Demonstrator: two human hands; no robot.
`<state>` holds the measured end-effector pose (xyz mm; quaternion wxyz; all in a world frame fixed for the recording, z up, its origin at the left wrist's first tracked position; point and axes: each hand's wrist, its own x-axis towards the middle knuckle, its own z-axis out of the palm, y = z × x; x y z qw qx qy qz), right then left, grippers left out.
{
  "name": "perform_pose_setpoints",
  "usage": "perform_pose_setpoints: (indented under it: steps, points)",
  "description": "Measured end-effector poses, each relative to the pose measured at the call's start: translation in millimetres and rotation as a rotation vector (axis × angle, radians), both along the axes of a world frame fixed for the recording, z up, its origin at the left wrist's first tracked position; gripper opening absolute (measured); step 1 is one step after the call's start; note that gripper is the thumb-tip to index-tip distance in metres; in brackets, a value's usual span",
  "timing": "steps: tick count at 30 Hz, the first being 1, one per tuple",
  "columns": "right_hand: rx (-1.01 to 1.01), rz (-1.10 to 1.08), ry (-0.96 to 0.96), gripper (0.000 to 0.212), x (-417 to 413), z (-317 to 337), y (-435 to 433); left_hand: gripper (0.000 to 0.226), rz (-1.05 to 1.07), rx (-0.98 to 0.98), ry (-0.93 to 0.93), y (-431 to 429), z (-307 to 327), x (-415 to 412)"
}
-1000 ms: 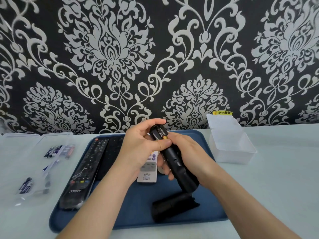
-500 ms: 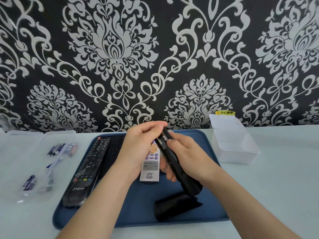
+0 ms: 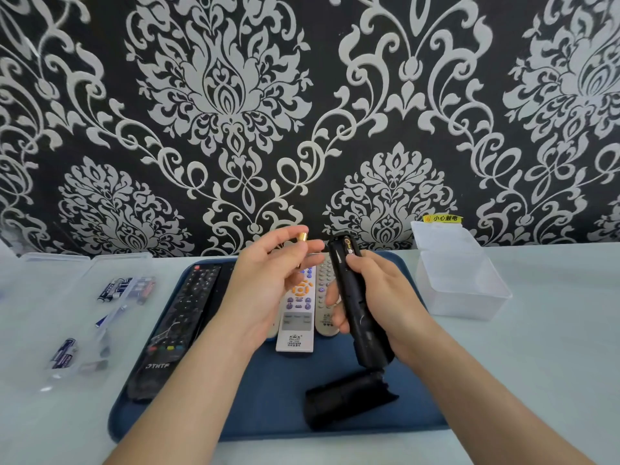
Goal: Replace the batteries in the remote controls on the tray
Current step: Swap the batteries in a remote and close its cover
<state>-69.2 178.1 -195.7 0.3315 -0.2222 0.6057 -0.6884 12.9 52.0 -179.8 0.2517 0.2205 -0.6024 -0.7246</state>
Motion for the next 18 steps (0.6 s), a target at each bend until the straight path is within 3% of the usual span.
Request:
perform_pose_setpoints:
  steps: [5,12,18]
  points:
    - [0.009,0.035,-0.099,0.038,2.6,-0.8,-2.4,0.027,0.059,0.125,0.174,7.6,5.6,-0.3]
    - [0.005,0.085,-0.036,0.050,6.9,-3.4,-6.4,0.011,0.156,-0.200,0.167,19.2,1.8,-3.5]
    - [0.016,0.124,0.051,0.049,12.6,-3.7,-5.0,0.012,0.261,-0.329,0.122,14.3,-5.4,-5.1]
